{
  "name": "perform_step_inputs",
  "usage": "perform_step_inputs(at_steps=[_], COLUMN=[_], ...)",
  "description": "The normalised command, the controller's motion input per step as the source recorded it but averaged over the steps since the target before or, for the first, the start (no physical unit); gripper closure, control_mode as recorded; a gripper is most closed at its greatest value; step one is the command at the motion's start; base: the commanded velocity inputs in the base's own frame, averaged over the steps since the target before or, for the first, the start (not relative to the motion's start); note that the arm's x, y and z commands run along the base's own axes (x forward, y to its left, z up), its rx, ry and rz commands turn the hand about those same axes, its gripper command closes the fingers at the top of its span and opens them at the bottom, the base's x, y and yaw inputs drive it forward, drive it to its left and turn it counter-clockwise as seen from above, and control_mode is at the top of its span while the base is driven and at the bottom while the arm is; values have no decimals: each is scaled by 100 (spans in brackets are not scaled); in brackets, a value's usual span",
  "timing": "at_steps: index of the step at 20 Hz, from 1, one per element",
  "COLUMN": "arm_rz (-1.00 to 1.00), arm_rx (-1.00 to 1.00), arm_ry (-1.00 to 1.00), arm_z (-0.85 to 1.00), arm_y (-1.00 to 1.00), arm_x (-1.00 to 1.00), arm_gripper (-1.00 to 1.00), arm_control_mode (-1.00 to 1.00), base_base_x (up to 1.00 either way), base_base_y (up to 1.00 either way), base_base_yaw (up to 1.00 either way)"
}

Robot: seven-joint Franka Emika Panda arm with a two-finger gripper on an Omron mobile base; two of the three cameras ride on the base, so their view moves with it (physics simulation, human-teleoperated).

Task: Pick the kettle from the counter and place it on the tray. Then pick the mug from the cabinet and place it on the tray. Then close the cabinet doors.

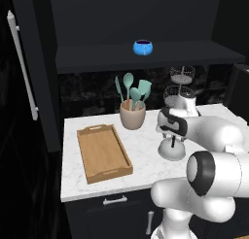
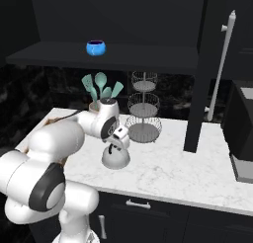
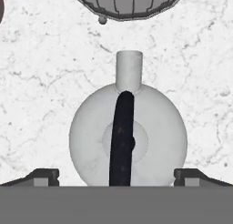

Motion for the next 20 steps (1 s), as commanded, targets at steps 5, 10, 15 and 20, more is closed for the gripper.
perform_step_inputs(at_steps=[5, 10, 15, 20], arm_rz=[-2, -3, -1, -1], arm_rx=[2, 0, 0, 0], arm_ry=[0, 0, 0, 0], arm_z=[-19, -17, -17, -3], arm_y=[0, 0, 0, 3], arm_x=[0, 0, 0, -4], arm_gripper=[100, 100, 100, 100], arm_control_mode=[-100, -100, -100, -100], base_base_x=[0, 0, 0, 0], base_base_y=[0, 0, 0, 0], base_base_yaw=[0, 0, 0, 0])
